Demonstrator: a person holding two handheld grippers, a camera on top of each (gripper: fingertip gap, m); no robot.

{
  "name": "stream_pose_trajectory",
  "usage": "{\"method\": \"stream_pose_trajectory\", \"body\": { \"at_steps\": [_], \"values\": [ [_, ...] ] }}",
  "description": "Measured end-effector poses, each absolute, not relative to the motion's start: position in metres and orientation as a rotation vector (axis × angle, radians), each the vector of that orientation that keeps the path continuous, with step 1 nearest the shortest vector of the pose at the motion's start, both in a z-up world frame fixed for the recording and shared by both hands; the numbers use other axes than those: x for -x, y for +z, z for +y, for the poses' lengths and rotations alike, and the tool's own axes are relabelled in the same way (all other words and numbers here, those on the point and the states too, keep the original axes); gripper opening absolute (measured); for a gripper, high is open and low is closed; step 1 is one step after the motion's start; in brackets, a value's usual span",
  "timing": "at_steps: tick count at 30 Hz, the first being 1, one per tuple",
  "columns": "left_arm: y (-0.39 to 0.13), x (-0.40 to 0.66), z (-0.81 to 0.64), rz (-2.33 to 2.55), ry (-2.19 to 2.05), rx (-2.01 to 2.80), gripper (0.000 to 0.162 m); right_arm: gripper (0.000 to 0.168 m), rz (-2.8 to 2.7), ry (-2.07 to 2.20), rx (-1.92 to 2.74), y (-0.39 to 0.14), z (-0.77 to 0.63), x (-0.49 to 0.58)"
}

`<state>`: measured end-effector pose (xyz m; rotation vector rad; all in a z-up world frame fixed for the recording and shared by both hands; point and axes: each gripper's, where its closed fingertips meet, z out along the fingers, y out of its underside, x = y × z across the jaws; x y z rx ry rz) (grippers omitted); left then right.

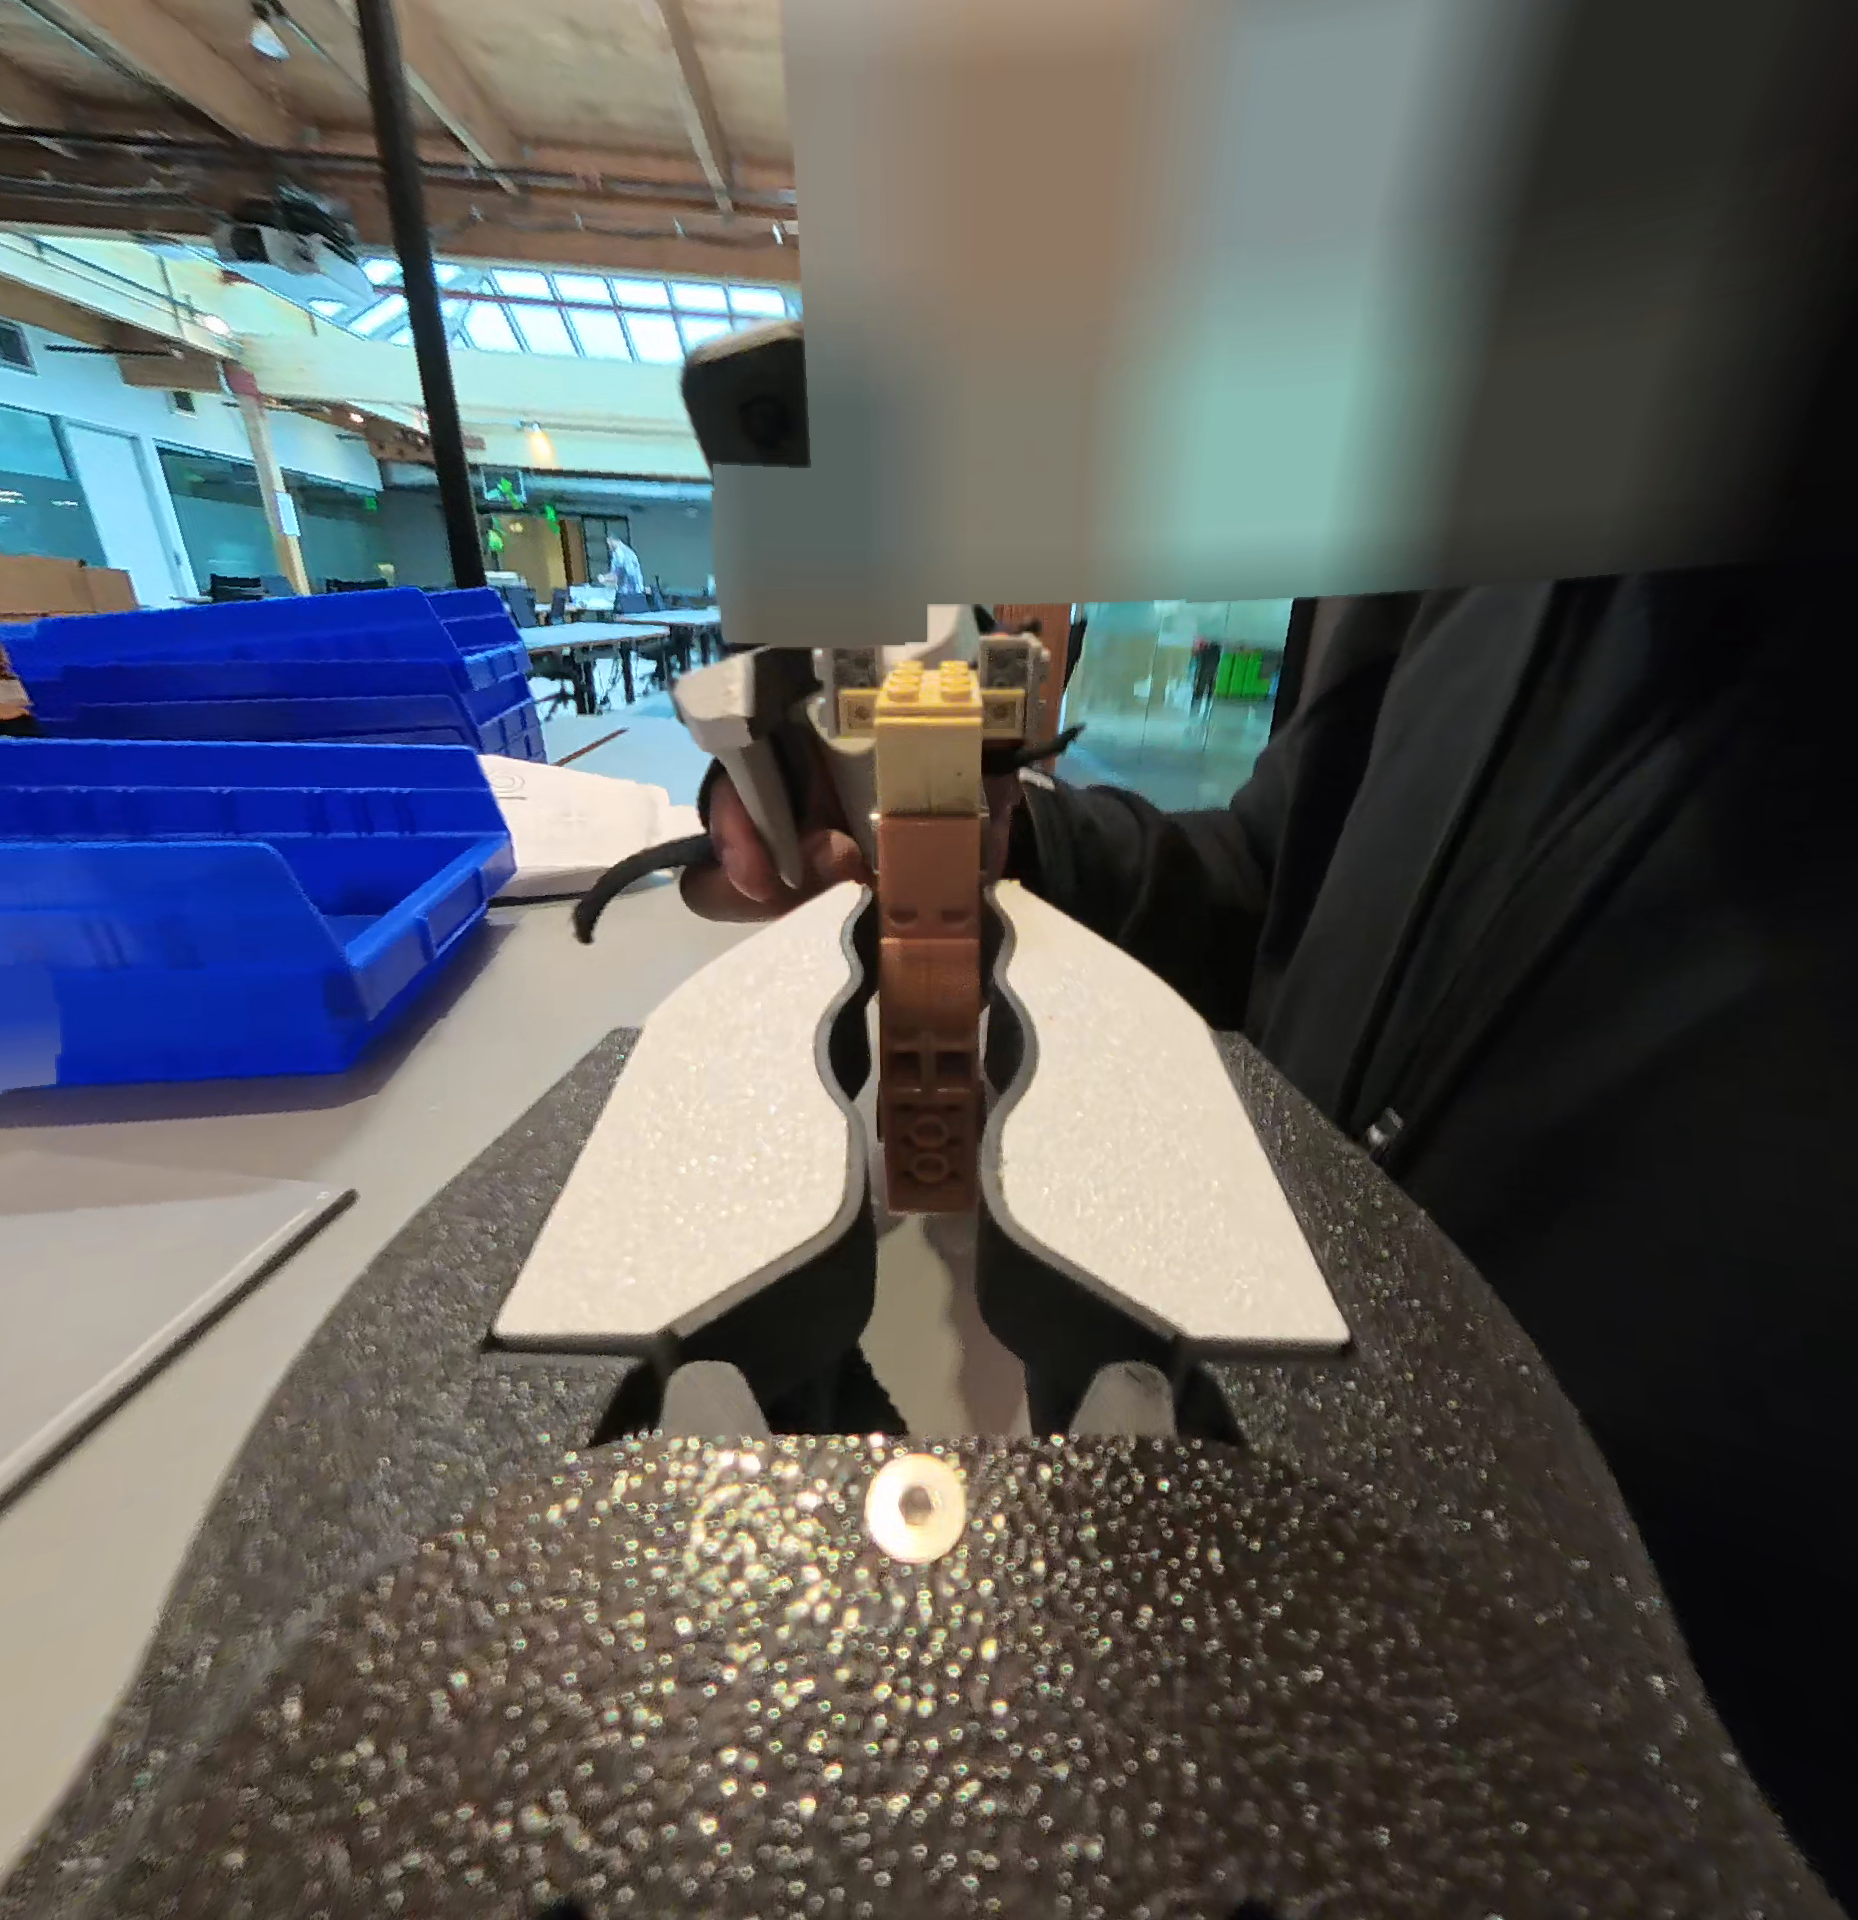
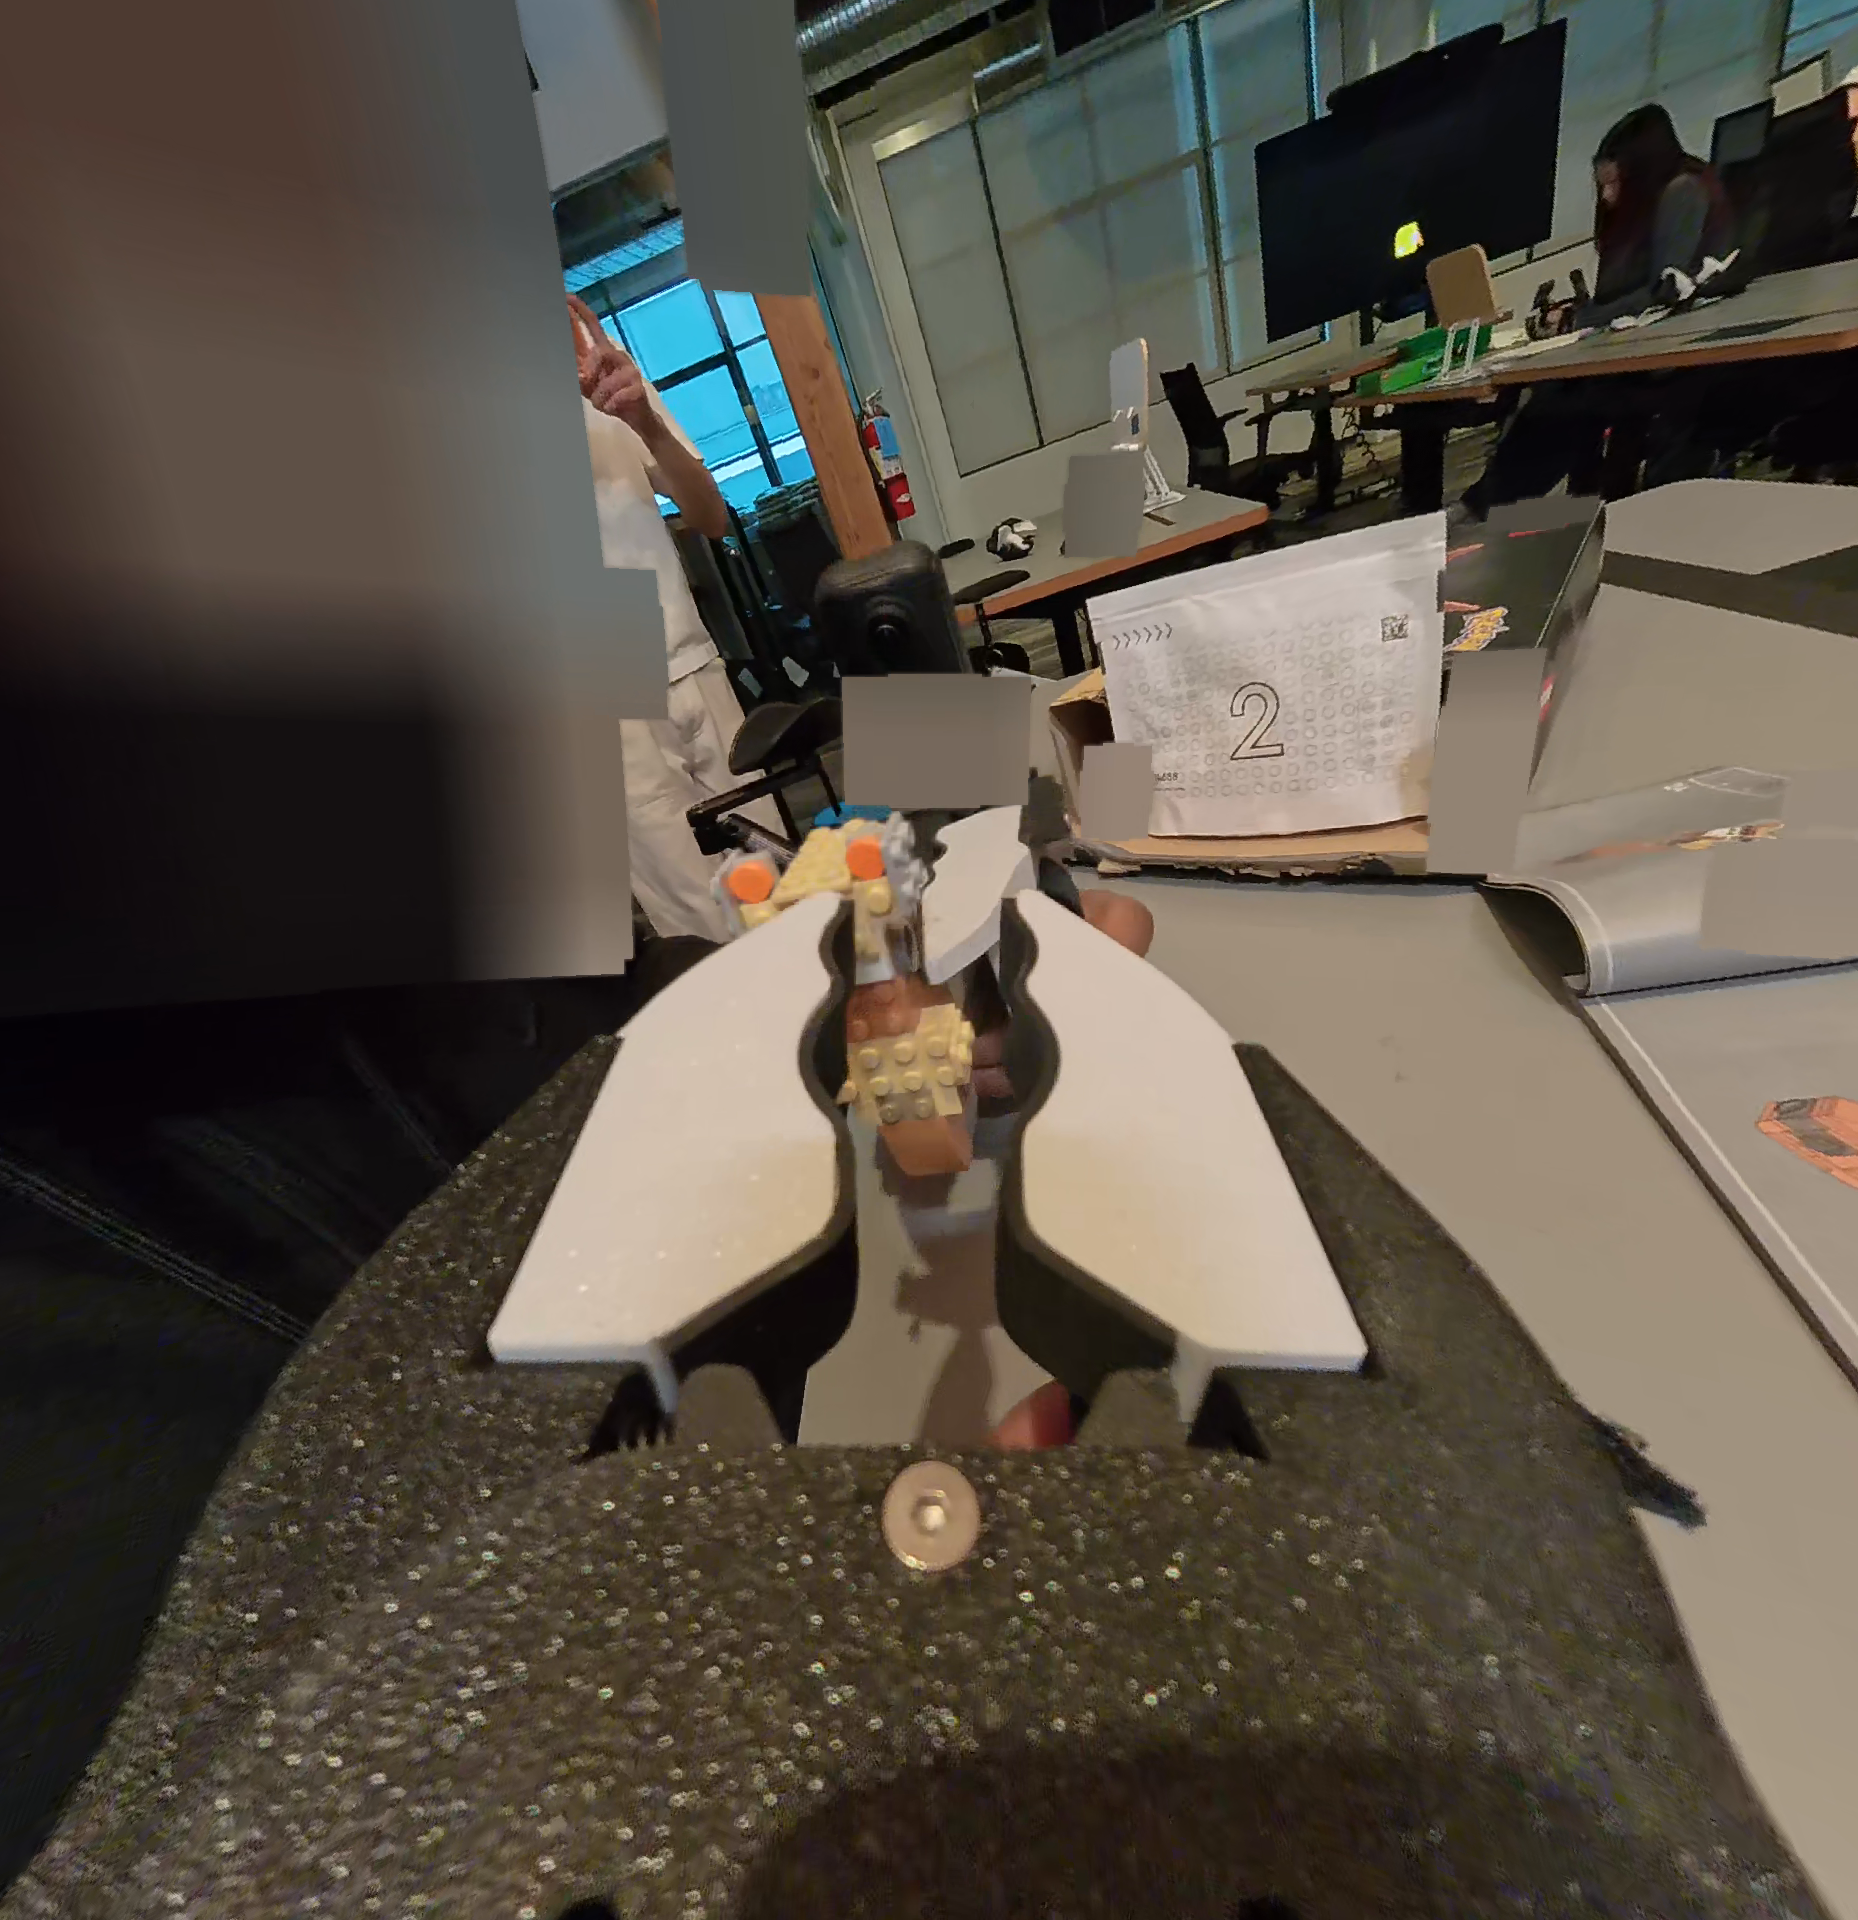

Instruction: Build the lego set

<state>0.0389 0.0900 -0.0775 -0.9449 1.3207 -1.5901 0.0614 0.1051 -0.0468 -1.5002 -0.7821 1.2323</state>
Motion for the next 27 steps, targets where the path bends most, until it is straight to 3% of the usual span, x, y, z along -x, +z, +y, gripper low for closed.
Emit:
{"method": "stream_pose_trajectory", "body": {
  "at_steps": [27],
  "values": [
    [-0.0854,-0.0361,0.0850,1.436,-1.502,0.902,0.017,0.021,-0.875,1.219,1.463,-0.0530,0.0978,-0.0571]
  ]
}}
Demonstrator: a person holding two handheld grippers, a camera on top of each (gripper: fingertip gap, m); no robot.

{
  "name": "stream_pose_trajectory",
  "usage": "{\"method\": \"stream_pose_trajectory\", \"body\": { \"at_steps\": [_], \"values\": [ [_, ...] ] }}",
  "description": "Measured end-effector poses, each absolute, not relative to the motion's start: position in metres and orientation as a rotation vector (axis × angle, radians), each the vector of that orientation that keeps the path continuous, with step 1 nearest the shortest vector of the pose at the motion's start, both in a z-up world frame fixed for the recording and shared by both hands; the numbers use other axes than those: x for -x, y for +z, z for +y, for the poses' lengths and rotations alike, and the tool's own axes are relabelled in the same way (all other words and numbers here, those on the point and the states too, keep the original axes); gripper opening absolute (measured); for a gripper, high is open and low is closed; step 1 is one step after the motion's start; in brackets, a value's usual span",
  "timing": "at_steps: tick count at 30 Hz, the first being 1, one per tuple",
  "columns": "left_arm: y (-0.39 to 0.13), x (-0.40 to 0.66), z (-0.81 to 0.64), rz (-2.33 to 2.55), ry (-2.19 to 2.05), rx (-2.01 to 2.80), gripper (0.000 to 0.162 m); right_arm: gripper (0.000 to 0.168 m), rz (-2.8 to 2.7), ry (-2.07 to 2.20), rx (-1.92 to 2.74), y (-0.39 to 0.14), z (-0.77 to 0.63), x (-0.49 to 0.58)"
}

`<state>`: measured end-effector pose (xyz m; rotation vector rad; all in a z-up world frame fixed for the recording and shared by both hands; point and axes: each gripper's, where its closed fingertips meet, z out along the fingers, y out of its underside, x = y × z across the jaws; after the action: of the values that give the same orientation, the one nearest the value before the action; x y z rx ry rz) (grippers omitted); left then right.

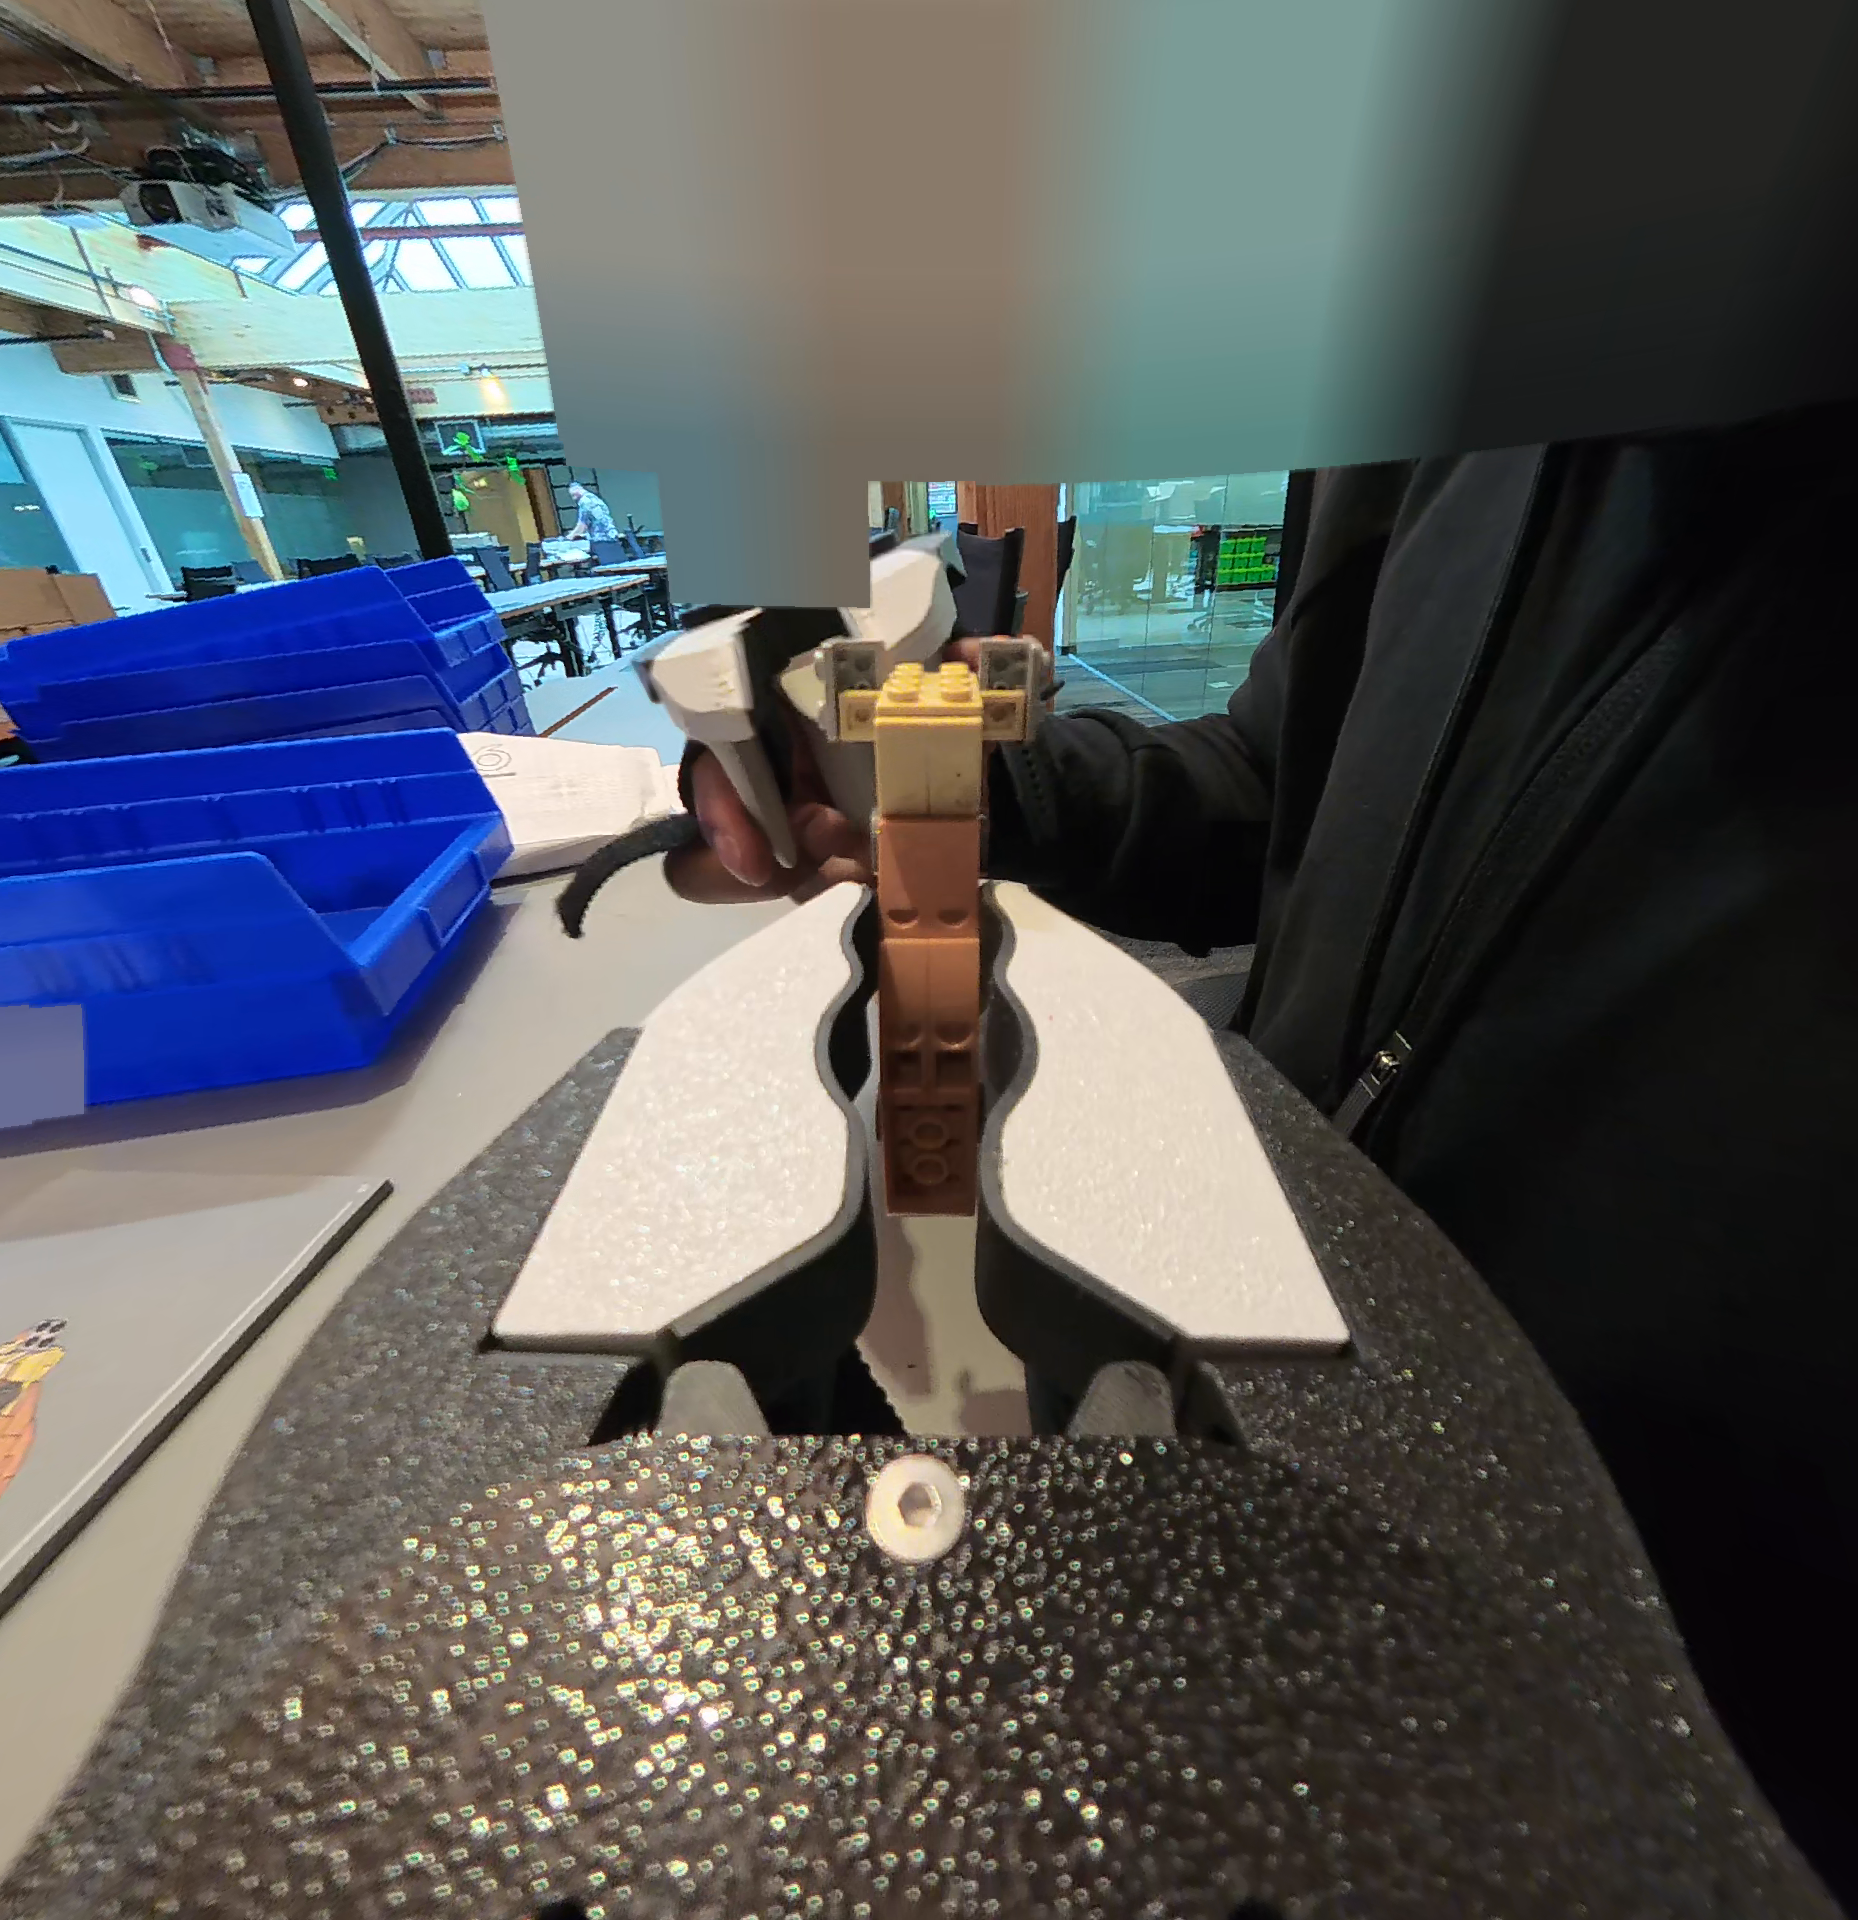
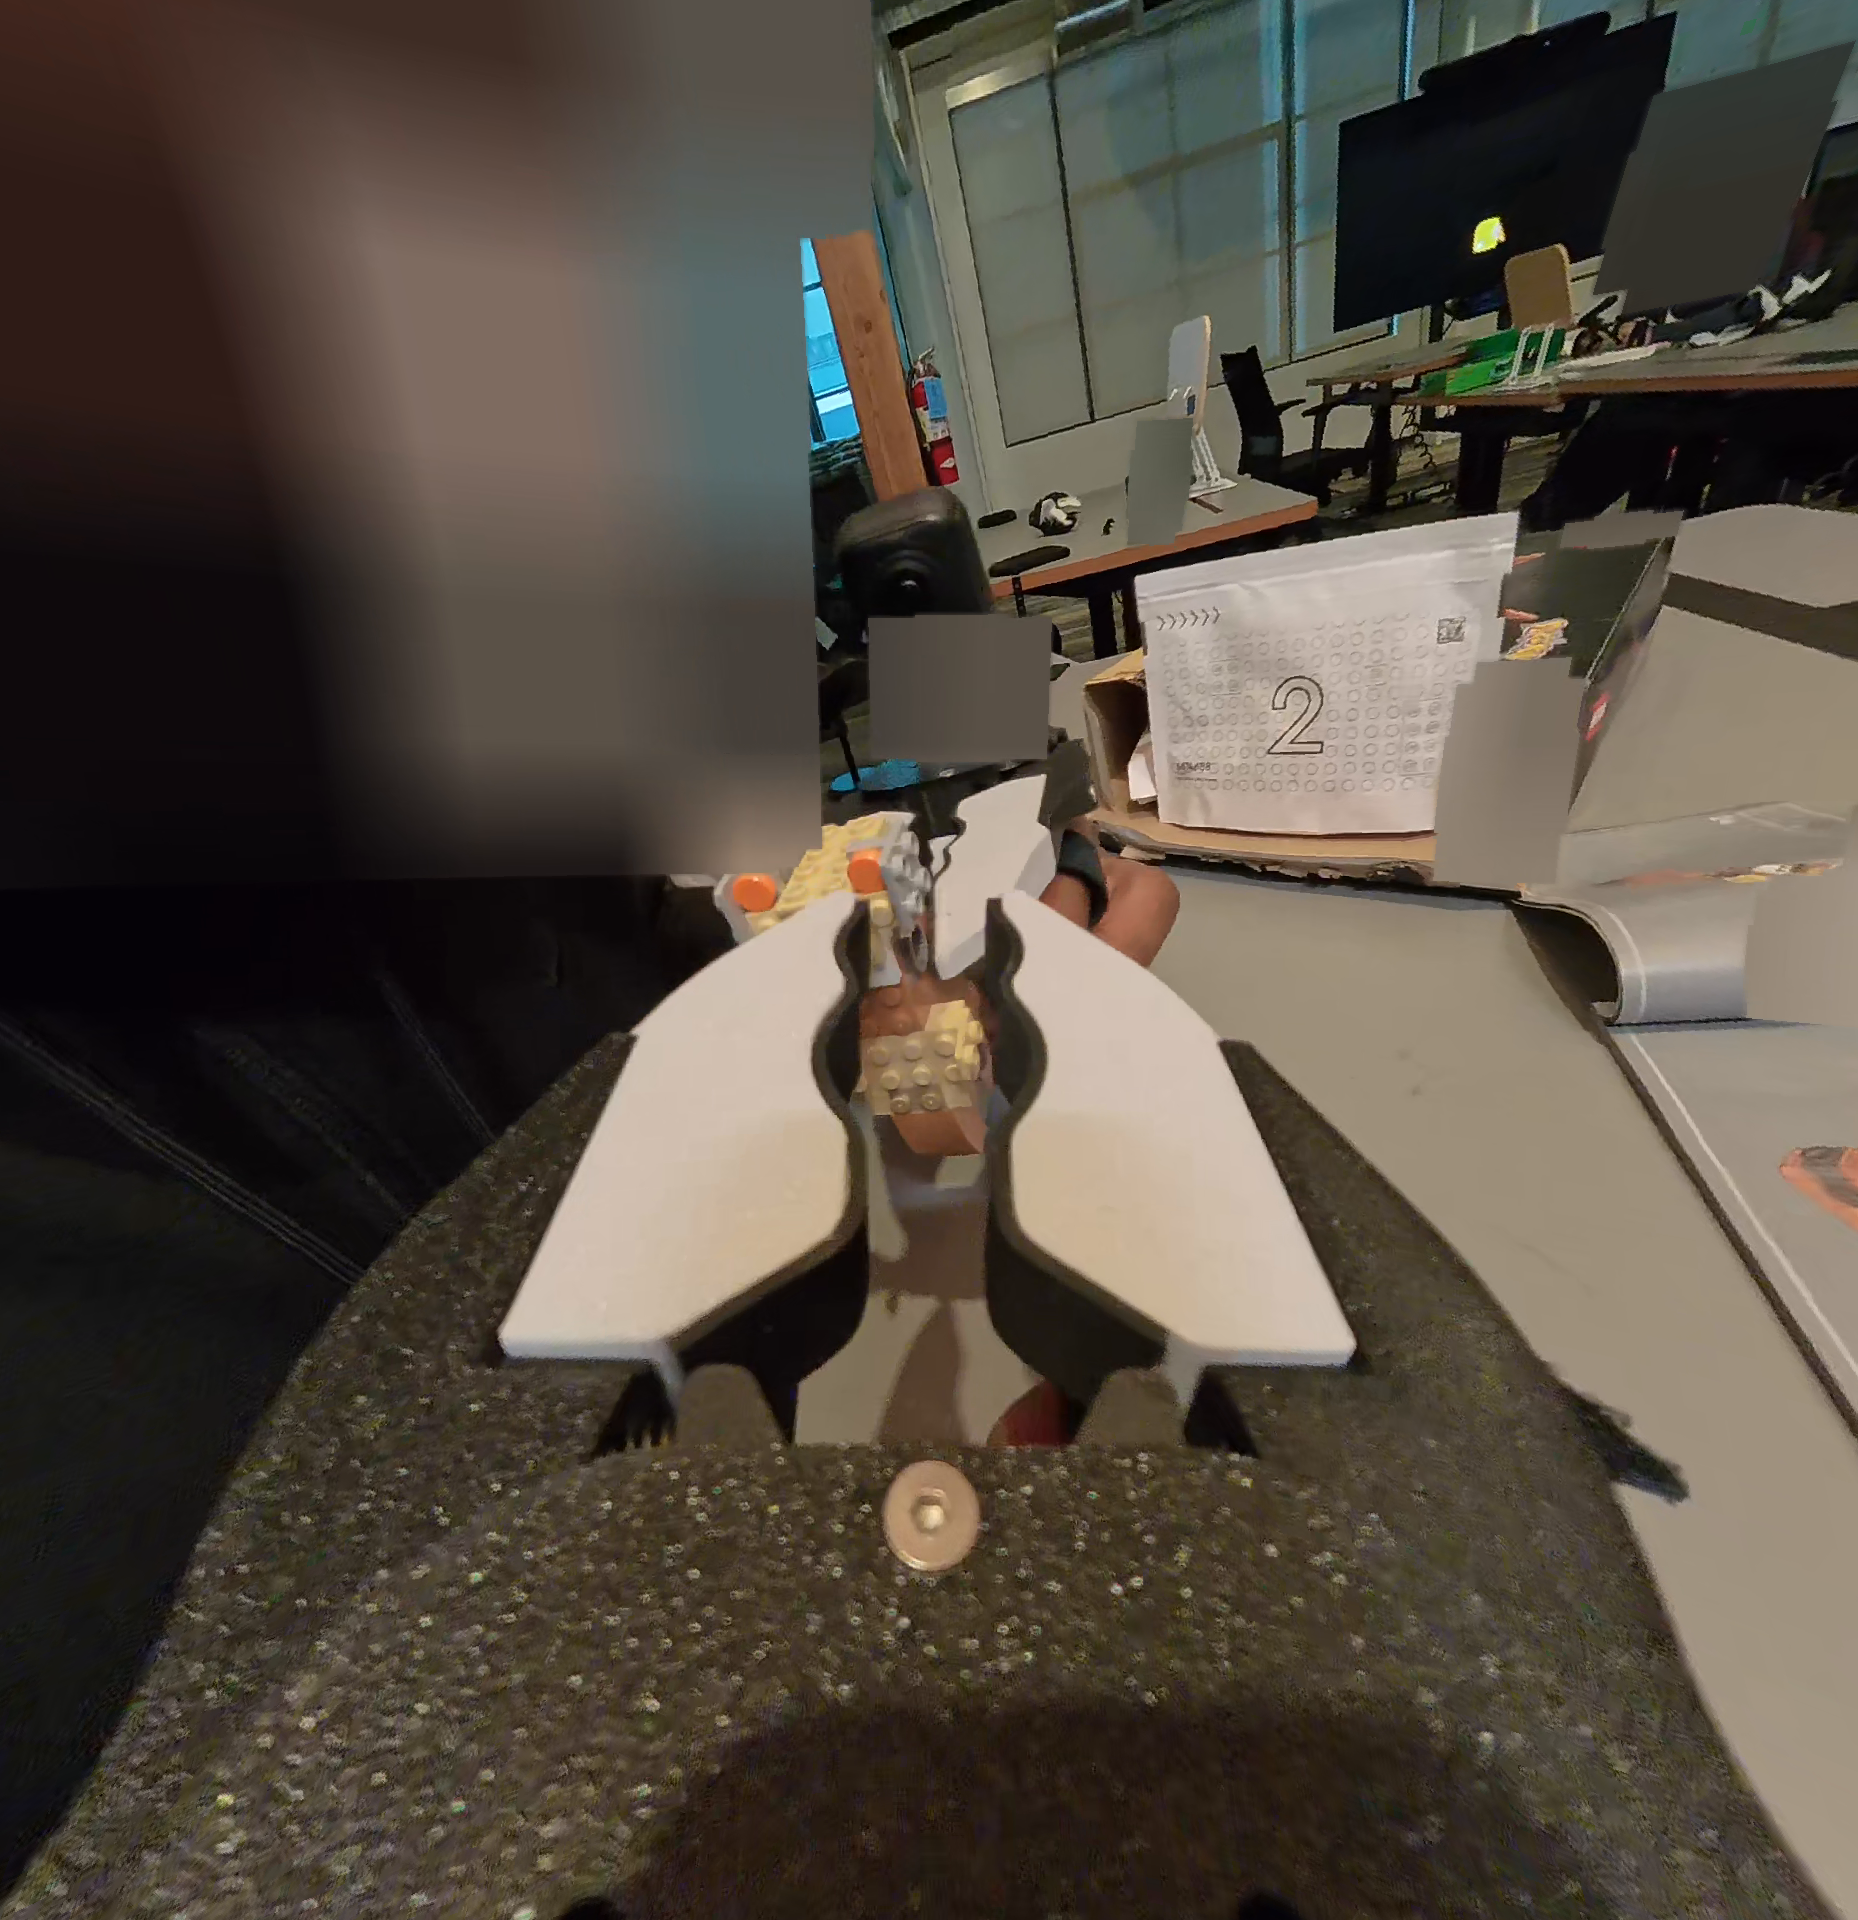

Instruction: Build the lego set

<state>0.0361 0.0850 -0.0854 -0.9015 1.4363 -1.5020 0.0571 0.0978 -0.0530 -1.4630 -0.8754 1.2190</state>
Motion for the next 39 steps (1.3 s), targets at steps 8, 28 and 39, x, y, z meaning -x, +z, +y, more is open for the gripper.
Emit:
{"method": "stream_pose_trajectory", "body": {
  "at_steps": [8,28,39],
  "values": [
    [-0.085,-0.034,0.085,1.440,-1.535,0.885,0.017,0.022,-0.988,1.158,1.408,-0.055,0.093,-0.059],
    [-0.053,-0.032,0.085,1.143,-1.963,0.762,0.017,0.025,-0.563,1.492,1.283,-0.028,0.098,-0.062],
    [-0.051,-0.041,0.071,1.191,-2.012,0.671,0.017,0.022,-0.548,1.732,1.250,-0.028,0.081,-0.055]
  ]
}}
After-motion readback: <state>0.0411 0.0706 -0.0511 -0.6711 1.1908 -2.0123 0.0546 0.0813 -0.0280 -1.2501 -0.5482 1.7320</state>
